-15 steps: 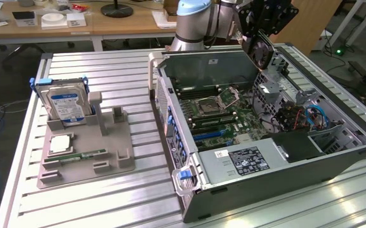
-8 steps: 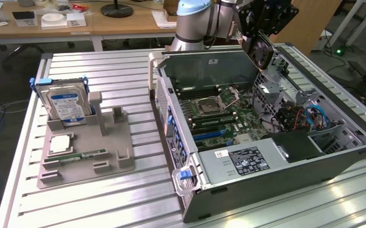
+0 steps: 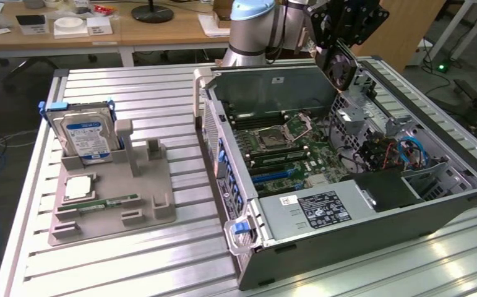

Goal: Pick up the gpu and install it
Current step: 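Insert the gpu into the slot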

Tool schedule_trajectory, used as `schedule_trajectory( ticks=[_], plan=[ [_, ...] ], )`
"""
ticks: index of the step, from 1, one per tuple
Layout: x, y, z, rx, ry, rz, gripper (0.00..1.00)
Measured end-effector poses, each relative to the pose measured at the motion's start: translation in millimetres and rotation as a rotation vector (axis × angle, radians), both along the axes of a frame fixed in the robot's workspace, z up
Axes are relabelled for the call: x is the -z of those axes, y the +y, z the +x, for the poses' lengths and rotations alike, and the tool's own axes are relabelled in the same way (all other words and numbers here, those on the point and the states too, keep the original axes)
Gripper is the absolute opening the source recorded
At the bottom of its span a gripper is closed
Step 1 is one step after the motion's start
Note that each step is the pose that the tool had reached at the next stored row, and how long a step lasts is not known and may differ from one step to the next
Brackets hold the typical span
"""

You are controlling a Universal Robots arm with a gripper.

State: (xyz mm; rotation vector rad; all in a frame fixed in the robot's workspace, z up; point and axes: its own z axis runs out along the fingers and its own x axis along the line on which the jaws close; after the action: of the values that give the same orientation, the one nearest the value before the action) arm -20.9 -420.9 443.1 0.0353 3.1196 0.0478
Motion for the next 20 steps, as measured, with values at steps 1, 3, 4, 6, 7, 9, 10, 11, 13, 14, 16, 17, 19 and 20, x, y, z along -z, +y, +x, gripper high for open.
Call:
schedule_trajectory(
  ticks=[1, 3, 4, 6, 7, 9, 10, 11, 13, 14, 16, 17, 19, 20],
  plan=[
    [0.0, 0.0, 0.0, -0.002, 0.0000, 0.0000, 0.28],
    [0.0, 0.0, 0.0, -0.010, 0.0000, 0.0000, 0.28],
    [0.0, 0.0, -0.1, -0.015, -0.0001, 0.0000, 0.28],
    [0.0, -0.1, -0.7, -0.028, 0.0000, 0.0001, 0.28],
    [0.0, -0.2, -1.2, -0.036, 0.0000, -0.0001, 0.28],
    [0.0, -0.2, -1.7, -0.056, 0.0000, 0.0001, 0.28],
    [0.0, -0.2, -1.8, -0.065, 0.0000, 0.0001, 0.28],
    [0.0, -0.5, -2.6, -0.072, 0.0000, 0.0001, 0.28],
    [0.1, -0.9, -3.7, -0.085, -0.0001, 0.0001, 0.28],
    [0.1, -1.1, -4.3, -0.091, 0.0000, 0.0001, 0.28],
    [0.1, -1.4, -5.4, -0.103, 0.0000, 0.0001, 0.28],
    [0.1, -1.5, -5.9, -0.111, -0.0001, 0.0000, 0.28],
    [0.1, -1.5, -6.5, -0.129, 0.0000, 0.0000, 0.28],
    [0.1, -1.6, -6.6, -0.138, 0.0000, 0.0000, 0.28]
  ],
)
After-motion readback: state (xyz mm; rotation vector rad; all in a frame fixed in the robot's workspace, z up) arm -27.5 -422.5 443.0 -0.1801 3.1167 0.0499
